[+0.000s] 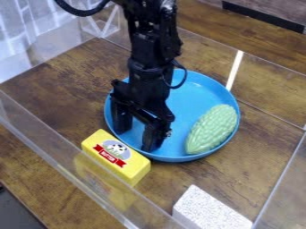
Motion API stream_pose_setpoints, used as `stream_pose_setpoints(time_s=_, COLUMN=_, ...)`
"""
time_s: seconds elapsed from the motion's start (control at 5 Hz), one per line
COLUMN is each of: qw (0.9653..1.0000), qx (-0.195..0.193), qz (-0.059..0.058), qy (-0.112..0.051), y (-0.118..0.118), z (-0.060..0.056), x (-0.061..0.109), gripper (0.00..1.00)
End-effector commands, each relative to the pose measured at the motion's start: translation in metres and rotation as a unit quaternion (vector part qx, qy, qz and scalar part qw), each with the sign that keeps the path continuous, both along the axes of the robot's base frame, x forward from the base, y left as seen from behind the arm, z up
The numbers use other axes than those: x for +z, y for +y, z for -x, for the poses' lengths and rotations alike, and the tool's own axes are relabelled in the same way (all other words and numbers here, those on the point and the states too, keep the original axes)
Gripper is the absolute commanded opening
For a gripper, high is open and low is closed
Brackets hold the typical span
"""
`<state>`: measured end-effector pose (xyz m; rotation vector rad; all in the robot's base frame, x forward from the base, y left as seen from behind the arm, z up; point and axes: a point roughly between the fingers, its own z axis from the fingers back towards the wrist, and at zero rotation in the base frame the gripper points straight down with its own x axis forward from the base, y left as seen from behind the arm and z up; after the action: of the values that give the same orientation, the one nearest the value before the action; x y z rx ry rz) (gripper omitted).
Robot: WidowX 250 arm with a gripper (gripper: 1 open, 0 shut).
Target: Put the yellow block in the blue tray
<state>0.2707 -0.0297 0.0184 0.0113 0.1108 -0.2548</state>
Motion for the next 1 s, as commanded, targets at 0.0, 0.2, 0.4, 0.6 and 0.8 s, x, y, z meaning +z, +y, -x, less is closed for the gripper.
stream_pose_setpoints(time_s=0.0, qw=0.9999, qx=-0.004, qz=0.000, qy=-0.011, y=0.012, z=0.002, x=0.006, gripper=1.00)
stream_pose_setpoints(time_s=0.2, qw=0.9997, qx=-0.019, qz=-0.001, qy=-0.013, y=0.018, z=0.002, x=0.006, gripper=1.00)
stream_pose_setpoints(time_s=0.4, qw=0.9994, qx=-0.032, qz=-0.002, qy=-0.014, y=0.024, z=0.003, x=0.007, gripper=1.00)
stream_pose_setpoints(time_s=0.6, qw=0.9996, qx=-0.024, qz=-0.002, qy=-0.012, y=0.019, z=0.002, x=0.006, gripper=1.00)
stream_pose_setpoints(time_s=0.8, qw=0.9999, qx=0.000, qz=-0.003, qy=-0.010, y=0.028, z=0.002, x=0.010, gripper=1.00)
